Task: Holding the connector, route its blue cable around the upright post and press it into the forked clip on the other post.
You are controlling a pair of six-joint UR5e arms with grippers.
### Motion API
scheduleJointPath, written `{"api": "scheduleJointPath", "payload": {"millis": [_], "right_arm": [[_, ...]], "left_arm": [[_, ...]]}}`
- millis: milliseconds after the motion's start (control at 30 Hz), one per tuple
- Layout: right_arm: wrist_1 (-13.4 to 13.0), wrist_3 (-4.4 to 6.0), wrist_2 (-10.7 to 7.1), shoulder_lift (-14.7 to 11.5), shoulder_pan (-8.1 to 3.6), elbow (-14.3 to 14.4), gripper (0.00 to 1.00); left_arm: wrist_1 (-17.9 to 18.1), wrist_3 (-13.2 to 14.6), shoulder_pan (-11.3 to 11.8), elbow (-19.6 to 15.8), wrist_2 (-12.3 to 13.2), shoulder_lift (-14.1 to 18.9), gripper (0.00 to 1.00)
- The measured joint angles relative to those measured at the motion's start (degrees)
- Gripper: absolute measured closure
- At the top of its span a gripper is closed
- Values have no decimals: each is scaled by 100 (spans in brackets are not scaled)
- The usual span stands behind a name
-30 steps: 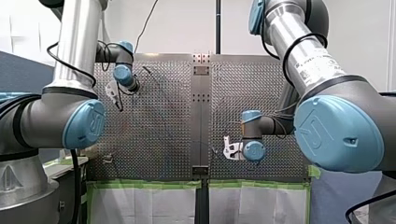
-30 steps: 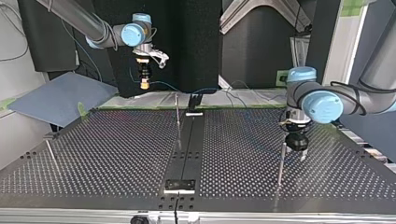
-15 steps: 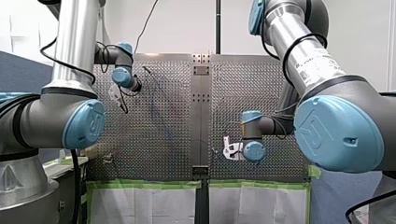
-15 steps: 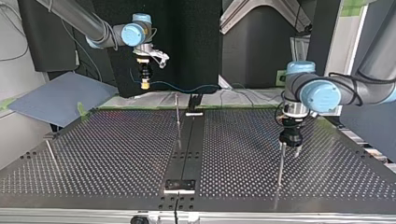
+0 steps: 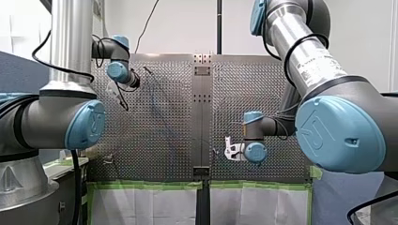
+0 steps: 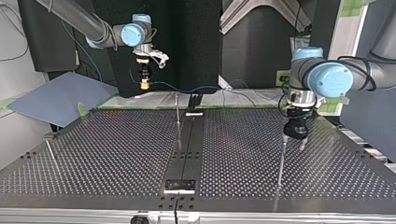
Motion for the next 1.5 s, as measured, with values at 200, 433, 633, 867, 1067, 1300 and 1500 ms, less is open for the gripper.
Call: {"api": "scheduleJointPath", "payload": {"millis": [200, 433, 633, 867, 1067, 1300, 1500], "right_arm": [[2, 32, -5, 0, -49, 0, 100], [-13, 48, -65, 0, -71, 0, 100], [-37, 59, -135, 0, -73, 0, 100], [-63, 68, -180, 0, -73, 0, 100], [-97, 78, -230, 0, -73, -1, 100], [-99, 80, -274, 0, -73, -2, 100], [-54, 80, -278, 0, -72, -2, 100]], "left_arm": [[-327, 321, 16, -8, -330, 333, 0], [-710, 701, -15, 80, -712, 715, 0], [-1056, 1048, -70, 386, -1059, 1062, 0], [-1430, 1422, -120, 759, -1345, 1436, 0], [-1721, 1716, -215, 1052, -1164, 1730, 0], [-2084, 2079, -402, 1243, -810, 1989, 0], [-2373, 2151, -669, 1201, -747, 1790, 0]]}}
